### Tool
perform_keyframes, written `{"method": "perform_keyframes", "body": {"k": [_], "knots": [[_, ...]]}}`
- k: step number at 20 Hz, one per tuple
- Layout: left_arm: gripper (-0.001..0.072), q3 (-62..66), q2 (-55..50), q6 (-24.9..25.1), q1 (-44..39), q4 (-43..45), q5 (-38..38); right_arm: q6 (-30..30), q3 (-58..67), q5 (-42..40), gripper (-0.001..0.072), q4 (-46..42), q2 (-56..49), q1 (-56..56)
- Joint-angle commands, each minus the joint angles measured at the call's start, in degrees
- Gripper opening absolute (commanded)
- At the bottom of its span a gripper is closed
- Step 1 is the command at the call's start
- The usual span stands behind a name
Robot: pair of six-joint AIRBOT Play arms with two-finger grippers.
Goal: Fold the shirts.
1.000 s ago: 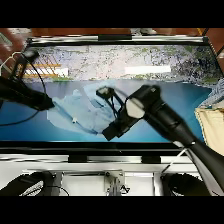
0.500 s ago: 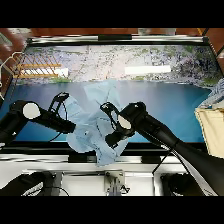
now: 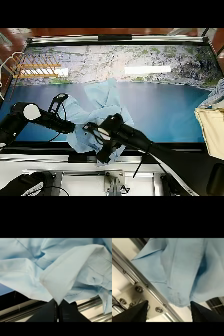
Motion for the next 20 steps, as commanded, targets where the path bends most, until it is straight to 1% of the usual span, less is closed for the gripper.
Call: {"method": "perform_keyframes", "body": {"k": [1,2,5,6,7,8,9,10,12,13,14,17,20], "knots": [[0.0051,-0.1,0.1,1.4,1.3,0.3,-1.4,-1.7,-0.8,-5.5,0.0631,-1.1,-2.4,3.7],[0.0051,-0.1,0.1,1.4,1.4,0.3,-1.6,-0.7,-0.8,-6.9,0.0631,-3.1,-2.7,3.7],[0.0051,-0.1,0.1,1.6,1.5,1.1,-2.6,2.3,-0.8,-6.4,0.0631,-13.0,-3.7,3.5],[0.0051,-0.1,0.1,1.6,1.5,1.1,-2.7,3.2,-0.8,-6.7,0.0617,-14.7,-3.9,3.3],[0.0051,-0.1,0.1,1.6,1.5,1.2,-2.9,4.0,-0.8,-6.9,0.0503,-15.5,-4.1,3.0],[0.0051,-0.1,0.1,1.6,1.5,1.4,-2.9,4.8,-0.9,-7.3,0.0478,-16.3,-4.3,2.8],[0.0051,-0.1,0.1,1.6,1.5,1.4,-2.9,5.4,-1.1,-7.4,0.0478,-17.4,-4.5,2.8],[0.0051,0.0,0.1,1.6,1.5,1.5,-2.9,6.2,-1.2,-7.3,0.0417,-18.4,-4.8,2.8],[0.0051,0.0,0.1,1.6,1.5,1.5,-3.1,8.5,-1.5,-7.2,0.0273,-19.8,-5.2,2.8],[0.0051,0.0,0.1,1.6,1.5,1.5,-3.3,9.8,-1.5,-7.3,0.0146,-20.5,-5.2,2.8],[0.0051,0.0,0.1,1.6,1.5,1.5,-3.4,10.6,-1.5,-7.3,0.0081,-21.4,-4.8,2.8],[0.0051,1.1,0.1,1.6,1.5,1.5,-3.3,10.8,-1.0,-7.5,0.0082,-26.4,-0.7,2.8],[0.0051,7.2,0.1,2.3,1.5,1.5,-3.3,11.9,1.7,-8.0,0.0082,-35.8,6.4,2.8]]}}
